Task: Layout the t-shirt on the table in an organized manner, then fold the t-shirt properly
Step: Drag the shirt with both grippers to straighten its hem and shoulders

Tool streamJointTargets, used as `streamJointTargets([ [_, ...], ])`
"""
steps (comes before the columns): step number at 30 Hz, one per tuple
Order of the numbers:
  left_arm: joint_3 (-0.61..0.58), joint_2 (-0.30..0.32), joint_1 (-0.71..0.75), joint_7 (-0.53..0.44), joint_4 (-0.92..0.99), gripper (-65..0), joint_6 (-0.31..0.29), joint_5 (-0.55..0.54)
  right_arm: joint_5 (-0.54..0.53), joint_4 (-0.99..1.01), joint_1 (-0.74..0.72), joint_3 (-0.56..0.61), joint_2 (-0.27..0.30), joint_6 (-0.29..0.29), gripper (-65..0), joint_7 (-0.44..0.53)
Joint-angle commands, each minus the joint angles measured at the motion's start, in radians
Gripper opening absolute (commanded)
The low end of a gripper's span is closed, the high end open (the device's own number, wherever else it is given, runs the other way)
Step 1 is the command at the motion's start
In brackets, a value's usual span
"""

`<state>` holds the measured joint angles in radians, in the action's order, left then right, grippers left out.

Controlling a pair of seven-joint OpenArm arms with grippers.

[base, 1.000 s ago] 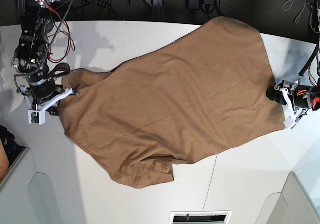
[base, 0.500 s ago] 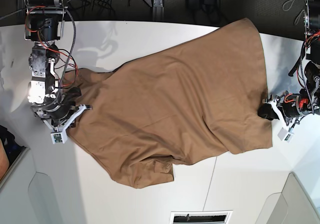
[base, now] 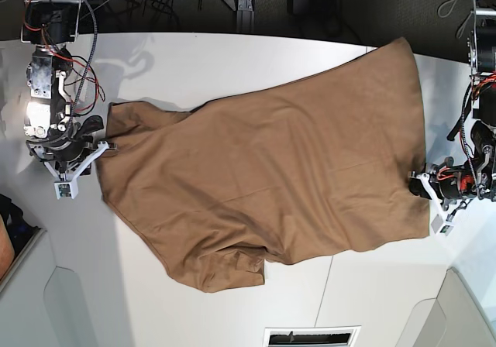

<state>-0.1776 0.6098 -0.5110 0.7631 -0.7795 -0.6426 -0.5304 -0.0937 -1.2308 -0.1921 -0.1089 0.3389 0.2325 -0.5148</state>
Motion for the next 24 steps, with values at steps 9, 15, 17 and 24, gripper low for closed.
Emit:
streamJointTargets([
  [9, 0.001, 0.008, -0.035, 0.008, -0.006, -47.6, 0.003, 0.018, -0.026, -0.141, 0.201, -0.089, 0.010, -0.005, -65.0, -0.035],
  [15, 0.001, 0.008, -0.040, 0.035, -0.006, -47.5, 0.003, -0.021, -0.145, -0.291, 0.203, -0.187, 0.010, 0.014, -65.0, -0.035],
  [17, 0.001, 0.008, -0.040, 0.048, -0.006, -47.5, 0.003, -0.031, -0.182, -0.311, 0.174, -0.187, 0.008, 0.034, -65.0, -0.037],
  [24, 0.001, 0.008, -0.040, 0.072, -0.006, -47.5, 0.003, -0.034, -0.246, -0.235, 0.021, -0.156, -0.063, 0.140, -65.0, -0.035],
])
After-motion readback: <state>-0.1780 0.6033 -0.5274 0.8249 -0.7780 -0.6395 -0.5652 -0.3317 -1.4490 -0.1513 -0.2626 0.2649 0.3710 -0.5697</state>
